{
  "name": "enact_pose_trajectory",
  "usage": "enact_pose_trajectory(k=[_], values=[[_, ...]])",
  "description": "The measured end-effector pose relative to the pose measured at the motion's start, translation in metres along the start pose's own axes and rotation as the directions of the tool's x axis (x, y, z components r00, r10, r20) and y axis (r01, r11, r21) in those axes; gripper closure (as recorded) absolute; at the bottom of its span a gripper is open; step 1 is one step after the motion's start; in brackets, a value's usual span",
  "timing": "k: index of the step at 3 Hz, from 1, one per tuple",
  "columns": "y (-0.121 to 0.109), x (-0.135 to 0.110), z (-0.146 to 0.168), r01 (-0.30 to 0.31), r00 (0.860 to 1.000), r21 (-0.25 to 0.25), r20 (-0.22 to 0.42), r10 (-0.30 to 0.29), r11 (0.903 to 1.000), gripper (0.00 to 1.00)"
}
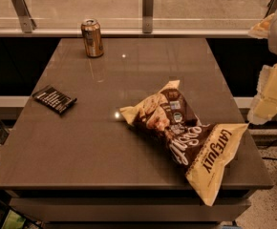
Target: Move brown chip bag near orange can
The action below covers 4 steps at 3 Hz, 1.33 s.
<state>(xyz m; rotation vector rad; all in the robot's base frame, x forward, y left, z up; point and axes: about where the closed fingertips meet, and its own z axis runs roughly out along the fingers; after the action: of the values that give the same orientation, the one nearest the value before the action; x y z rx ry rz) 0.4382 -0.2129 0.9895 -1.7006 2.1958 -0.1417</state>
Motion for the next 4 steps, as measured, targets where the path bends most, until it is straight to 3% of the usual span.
enact_pose_trajectory(k=[1, 3, 4], values=[[0.000, 0.000, -0.001, 0.000, 1.000, 0.001, 0.000, 0.000, 1.0000, 0.00], [0.003, -0.015, 0.004, -0.107, 0.992, -0.030, 0.056, 0.109, 0.9938, 0.00], [0.001, -0.021, 0.009, -0.175, 0.979, -0.035, 0.101, 0.178, 0.9840, 0.00]])
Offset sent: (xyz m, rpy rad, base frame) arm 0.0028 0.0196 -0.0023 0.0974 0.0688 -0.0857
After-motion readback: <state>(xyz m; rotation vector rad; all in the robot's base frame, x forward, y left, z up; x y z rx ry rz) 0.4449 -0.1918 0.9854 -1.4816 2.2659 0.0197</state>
